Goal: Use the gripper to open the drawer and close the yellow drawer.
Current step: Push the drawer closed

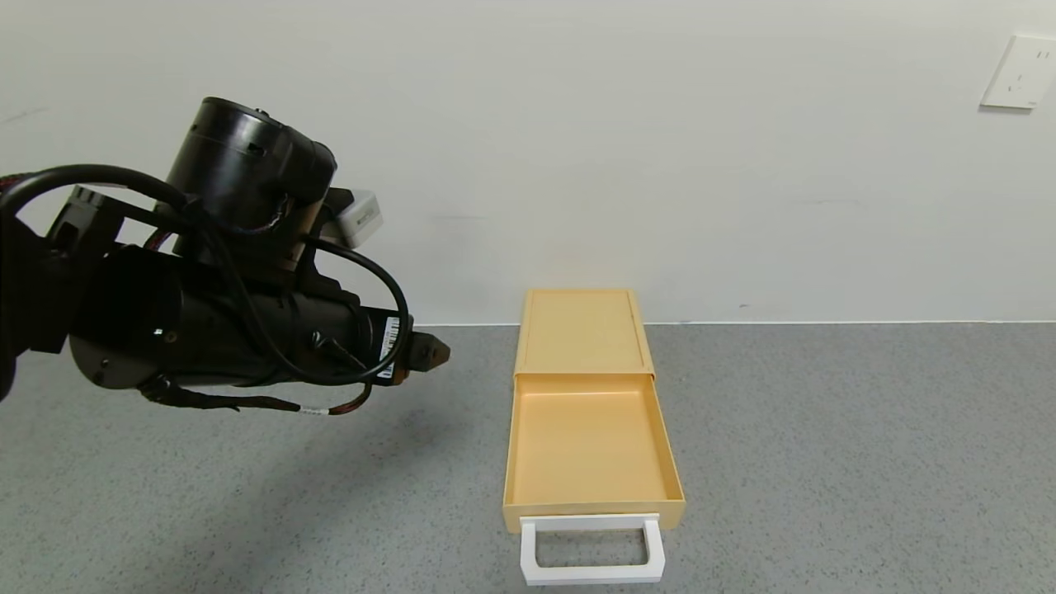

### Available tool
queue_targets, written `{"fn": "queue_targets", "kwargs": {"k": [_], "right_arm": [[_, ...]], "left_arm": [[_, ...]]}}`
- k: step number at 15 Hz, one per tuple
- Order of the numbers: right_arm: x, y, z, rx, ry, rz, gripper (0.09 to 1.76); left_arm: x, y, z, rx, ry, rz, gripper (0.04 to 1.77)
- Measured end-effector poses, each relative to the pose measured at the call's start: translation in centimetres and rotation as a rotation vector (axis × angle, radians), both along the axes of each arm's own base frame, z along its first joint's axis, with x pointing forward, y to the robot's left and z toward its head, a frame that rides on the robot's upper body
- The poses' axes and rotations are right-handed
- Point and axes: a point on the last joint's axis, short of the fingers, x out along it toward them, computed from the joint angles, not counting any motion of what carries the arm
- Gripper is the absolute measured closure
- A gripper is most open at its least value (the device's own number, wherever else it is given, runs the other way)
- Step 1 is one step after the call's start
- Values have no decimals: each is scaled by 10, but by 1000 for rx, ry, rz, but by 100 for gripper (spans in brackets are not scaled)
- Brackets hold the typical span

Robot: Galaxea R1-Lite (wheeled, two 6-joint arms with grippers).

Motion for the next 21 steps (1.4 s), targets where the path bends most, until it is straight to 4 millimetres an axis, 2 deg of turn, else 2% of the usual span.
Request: {"fn": "queue_targets", "kwargs": {"k": [5,7,10,15,18,21], "right_arm": [[0,0,0,0,0,0,14],[0,0,0,0,0,0,14],[0,0,0,0,0,0,14],[0,0,0,0,0,0,14],[0,0,0,0,0,0,14],[0,0,0,0,0,0,14]], "left_arm": [[-1,0,-1,2,5,-4,9],[-3,-6,-4,-4,19,-21,9],[-10,-40,-16,-43,70,-52,9],[-18,-101,-51,-55,198,-71,9],[-24,-126,-71,-88,255,-47,9],[-30,-140,-81,-107,284,-46,9]]}}
